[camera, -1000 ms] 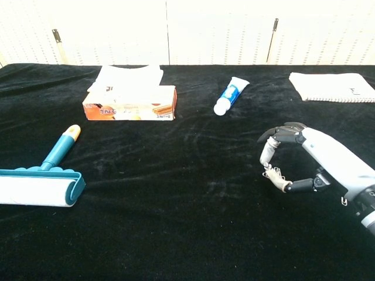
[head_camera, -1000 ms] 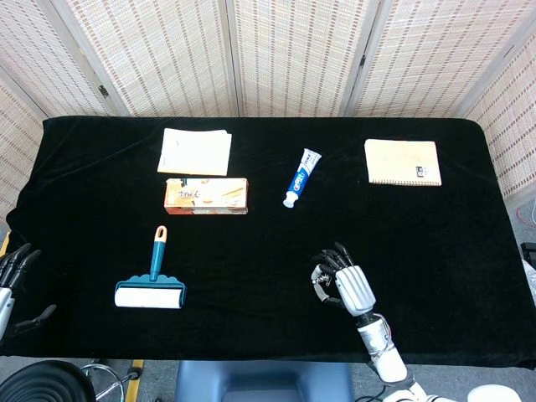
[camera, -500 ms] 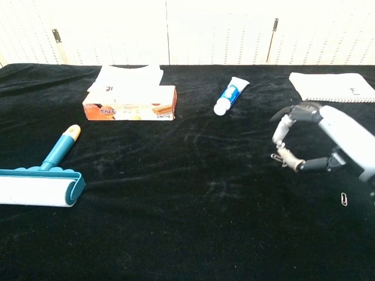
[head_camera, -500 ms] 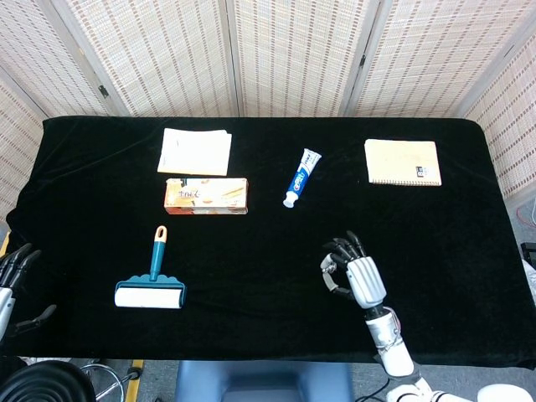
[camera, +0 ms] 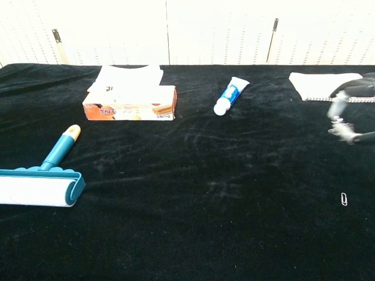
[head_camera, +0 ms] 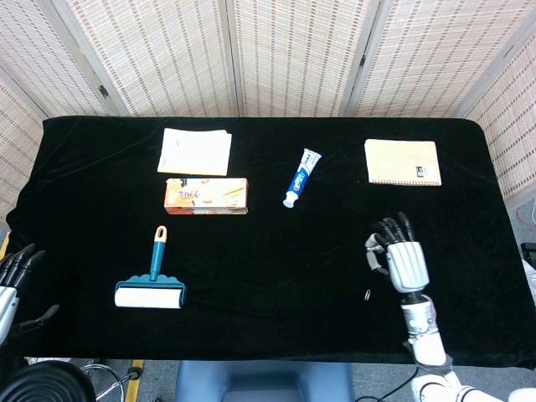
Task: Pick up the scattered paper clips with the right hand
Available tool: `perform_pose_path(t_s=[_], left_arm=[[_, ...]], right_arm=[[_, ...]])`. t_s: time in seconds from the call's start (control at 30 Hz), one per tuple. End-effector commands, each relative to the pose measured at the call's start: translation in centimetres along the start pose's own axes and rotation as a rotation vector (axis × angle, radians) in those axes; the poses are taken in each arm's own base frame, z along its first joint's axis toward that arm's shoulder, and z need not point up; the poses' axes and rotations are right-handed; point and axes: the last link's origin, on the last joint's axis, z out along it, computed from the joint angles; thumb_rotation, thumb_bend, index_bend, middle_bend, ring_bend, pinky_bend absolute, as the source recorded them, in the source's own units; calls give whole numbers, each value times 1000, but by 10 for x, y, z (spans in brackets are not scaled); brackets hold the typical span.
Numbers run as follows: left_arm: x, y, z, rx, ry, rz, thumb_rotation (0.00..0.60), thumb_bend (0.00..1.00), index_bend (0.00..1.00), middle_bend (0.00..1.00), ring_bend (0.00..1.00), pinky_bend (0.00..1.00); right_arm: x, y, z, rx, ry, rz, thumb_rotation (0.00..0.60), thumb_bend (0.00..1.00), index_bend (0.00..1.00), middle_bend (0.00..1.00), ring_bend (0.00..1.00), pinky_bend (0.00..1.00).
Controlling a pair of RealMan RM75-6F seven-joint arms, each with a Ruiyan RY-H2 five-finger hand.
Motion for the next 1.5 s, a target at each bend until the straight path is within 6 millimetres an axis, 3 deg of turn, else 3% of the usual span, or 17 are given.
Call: perform_pose_path(t_s=[0.03, 0.27, 0.63, 0.77, 0.8, 0.9, 0.97, 1.27, 1.5], left_arm=[[-1, 1, 1, -2, -4, 2, 600, 283, 0, 0, 0, 13], [-6, 5, 4, -10, -20, 15, 600, 284, 0, 0, 0, 13], [-8, 5, 7, -2, -28, 21, 600, 283, 0, 0, 0, 13], [-7, 4, 7, 1, -26, 19, 600, 284, 0, 0, 0, 13], [-7, 4, 7, 1, -27, 19, 600, 287, 0, 0, 0, 13], [-8, 5, 6, -2, -29, 21, 600, 311, 0, 0, 0, 13], [-8, 5, 6, -4, -29, 22, 600, 319, 0, 0, 0, 13], [-9, 6, 6, -5, -30, 28, 600, 320, 0, 0, 0, 9], [-12, 7, 6, -3, -36, 39, 600, 321, 0, 0, 0, 9]], right_arm=[[17, 25, -11, -50, 24, -124, 600, 573, 944, 298, 171, 0], [16, 56, -26, -144, -42, -189, 600, 573, 944, 298, 174, 0], [2, 56, -26, -130, -81, -158, 600, 574, 917, 289, 172, 0], [0, 62, -30, -133, -135, -202, 600, 560, 522, 186, 110, 0], [-1, 64, -31, -142, -159, -229, 600, 514, 383, 130, 73, 0], [2, 64, -32, -163, -205, -279, 600, 384, 88, 24, 6, 0], [4, 62, -34, -169, -218, -279, 600, 365, 13, 4, 0, 0], [25, 56, -42, -167, -200, -262, 600, 353, 0, 0, 0, 0], [70, 45, -72, -163, -125, -169, 600, 353, 0, 0, 0, 0]])
